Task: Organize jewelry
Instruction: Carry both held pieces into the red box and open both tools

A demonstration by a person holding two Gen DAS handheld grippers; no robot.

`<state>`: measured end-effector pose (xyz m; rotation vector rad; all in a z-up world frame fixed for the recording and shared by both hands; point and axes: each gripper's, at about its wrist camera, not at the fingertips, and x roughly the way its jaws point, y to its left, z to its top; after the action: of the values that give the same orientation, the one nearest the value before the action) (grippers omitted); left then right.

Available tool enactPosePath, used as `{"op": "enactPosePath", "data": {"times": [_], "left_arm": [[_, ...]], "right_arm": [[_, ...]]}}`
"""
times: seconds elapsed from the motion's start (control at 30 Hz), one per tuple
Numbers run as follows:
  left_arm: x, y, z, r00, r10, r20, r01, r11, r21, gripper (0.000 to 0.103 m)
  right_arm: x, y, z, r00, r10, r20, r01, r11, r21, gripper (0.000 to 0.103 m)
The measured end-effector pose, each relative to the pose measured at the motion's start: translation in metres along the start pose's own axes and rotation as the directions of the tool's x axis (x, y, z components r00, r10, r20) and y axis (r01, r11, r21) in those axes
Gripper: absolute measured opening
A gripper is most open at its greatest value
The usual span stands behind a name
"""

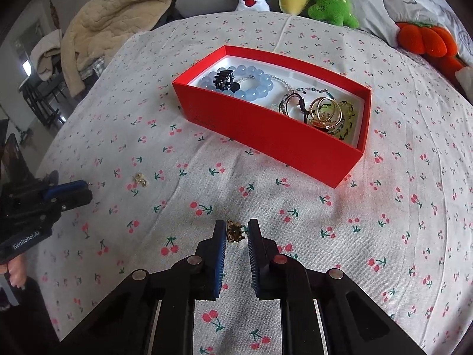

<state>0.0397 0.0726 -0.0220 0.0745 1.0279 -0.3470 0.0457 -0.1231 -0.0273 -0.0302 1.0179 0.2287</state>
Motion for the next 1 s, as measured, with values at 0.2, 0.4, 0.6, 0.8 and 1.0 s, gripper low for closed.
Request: {"op": "enactPosePath", "data": {"times": [0.2, 0.4, 0.6, 0.8, 1.0], "left_arm": [[-0.008, -0.002, 0.02, 1.0, -0.014, 0.023, 0.014, 1.0, -0.019, 0.016], [-0.012, -0.015, 0.05, 0.997, -0.042, 0.057, 0.043, 0.999, -0.027, 0.016], [-0.009, -0.034, 0.078, 0.993, -0.079, 0.092, 0.082, 0.996, -0.028, 0.016], [0.001, -0.058, 0.099, 0.984, -0.105, 0.146, 0.103, 0.994, 0.024, 0.016], [0.018, -0.073, 0.115, 0.978, -0.134, 0.159, 0.132, 0.991, 0.022, 0.016]], "right_arm": [[-0.025, -0.015, 0.015, 0.999, -0.004, 0.049, 0.001, 0.998, 0.06, 0.015], [-0.042, -0.032, 0.03, 0.996, 0.001, 0.091, -0.012, 0.991, 0.13, 0.015], [-0.049, -0.05, 0.04, 0.993, 0.007, 0.116, -0.03, 0.98, 0.198, 0.015], [-0.056, -0.068, 0.044, 0.989, 0.03, 0.144, -0.068, 0.962, 0.265, 0.015], [-0.055, -0.079, 0.048, 0.987, 0.027, 0.155, -0.071, 0.955, 0.288, 0.015]]}}
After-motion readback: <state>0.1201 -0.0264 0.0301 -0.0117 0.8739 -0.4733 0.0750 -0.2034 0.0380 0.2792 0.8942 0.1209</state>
